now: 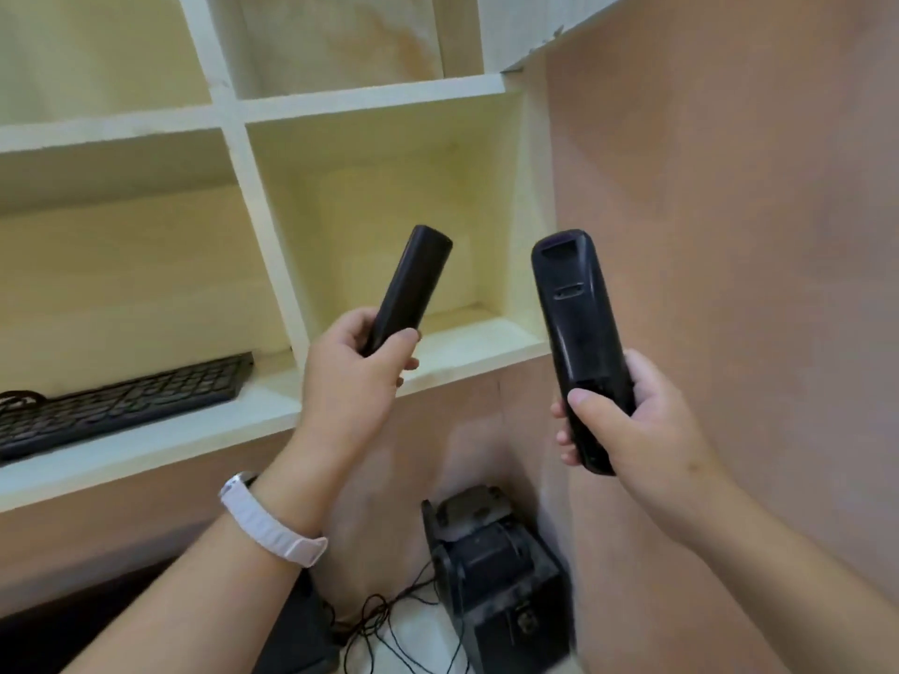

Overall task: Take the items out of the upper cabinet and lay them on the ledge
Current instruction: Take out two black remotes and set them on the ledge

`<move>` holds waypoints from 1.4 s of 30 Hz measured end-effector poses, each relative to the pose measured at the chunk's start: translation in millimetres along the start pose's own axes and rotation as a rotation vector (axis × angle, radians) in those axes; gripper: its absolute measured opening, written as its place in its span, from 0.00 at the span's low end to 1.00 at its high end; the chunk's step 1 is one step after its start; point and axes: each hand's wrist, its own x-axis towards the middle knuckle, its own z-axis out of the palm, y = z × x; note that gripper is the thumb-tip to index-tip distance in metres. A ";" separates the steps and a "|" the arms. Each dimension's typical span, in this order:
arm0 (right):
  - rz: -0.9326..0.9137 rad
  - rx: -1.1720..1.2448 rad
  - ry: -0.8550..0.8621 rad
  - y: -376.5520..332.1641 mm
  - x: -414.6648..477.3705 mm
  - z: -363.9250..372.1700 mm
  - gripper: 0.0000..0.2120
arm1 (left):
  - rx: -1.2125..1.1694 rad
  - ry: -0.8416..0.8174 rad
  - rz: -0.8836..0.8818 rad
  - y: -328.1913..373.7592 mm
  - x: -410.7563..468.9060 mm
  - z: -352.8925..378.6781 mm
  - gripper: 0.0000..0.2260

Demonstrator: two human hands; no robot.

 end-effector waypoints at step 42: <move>0.200 -0.539 1.421 -70.1 -395.6 101.9 0.07 | -0.895 -1.518 -0.450 38.7 -311.0 21.6 0.04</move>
